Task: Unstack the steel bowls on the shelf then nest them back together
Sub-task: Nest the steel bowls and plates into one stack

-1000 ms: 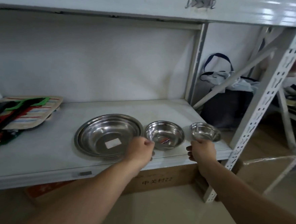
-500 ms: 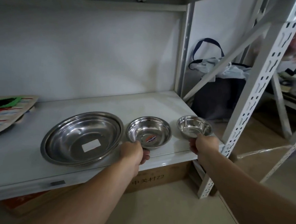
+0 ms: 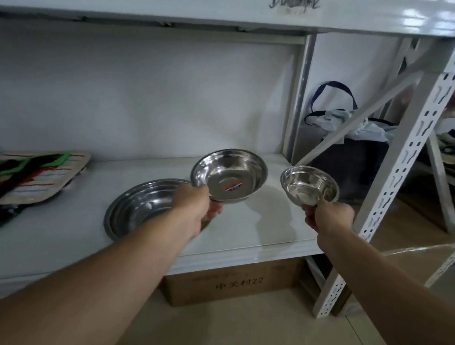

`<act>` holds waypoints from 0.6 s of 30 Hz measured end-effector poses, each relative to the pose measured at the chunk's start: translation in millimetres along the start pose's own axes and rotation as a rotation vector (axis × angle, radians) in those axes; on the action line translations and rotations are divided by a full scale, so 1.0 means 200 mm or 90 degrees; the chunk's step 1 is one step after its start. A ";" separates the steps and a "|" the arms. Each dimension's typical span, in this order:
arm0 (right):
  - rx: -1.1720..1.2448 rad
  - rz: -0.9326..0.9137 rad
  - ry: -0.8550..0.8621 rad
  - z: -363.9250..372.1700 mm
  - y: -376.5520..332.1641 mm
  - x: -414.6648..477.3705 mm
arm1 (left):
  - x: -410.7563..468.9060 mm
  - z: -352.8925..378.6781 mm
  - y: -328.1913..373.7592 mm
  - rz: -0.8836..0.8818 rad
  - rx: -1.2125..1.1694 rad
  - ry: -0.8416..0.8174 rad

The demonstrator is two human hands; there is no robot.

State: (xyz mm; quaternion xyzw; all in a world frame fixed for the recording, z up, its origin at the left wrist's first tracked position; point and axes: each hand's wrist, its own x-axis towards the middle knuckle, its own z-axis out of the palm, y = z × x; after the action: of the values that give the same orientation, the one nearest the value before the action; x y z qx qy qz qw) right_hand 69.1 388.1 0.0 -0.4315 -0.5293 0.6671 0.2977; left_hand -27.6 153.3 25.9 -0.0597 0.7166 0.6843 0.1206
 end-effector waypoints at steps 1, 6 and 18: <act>0.004 -0.007 -0.009 0.03 0.00 -0.04 | 0.01 -0.11 0.01 0.006 0.011 0.024; -0.004 -0.030 -0.095 0.22 0.05 -0.24 | 0.07 -0.57 -0.02 -0.014 0.130 0.145; -0.041 -0.067 -0.239 0.52 0.11 -0.46 | 0.29 -0.73 -0.11 -0.111 0.407 0.049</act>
State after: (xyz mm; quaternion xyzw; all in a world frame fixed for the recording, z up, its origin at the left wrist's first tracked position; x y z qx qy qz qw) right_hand 18.1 256.9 8.8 -0.2809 -0.6181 0.7022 0.2144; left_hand -91.5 12.2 -6.1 -0.1057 0.8913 0.4093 0.1641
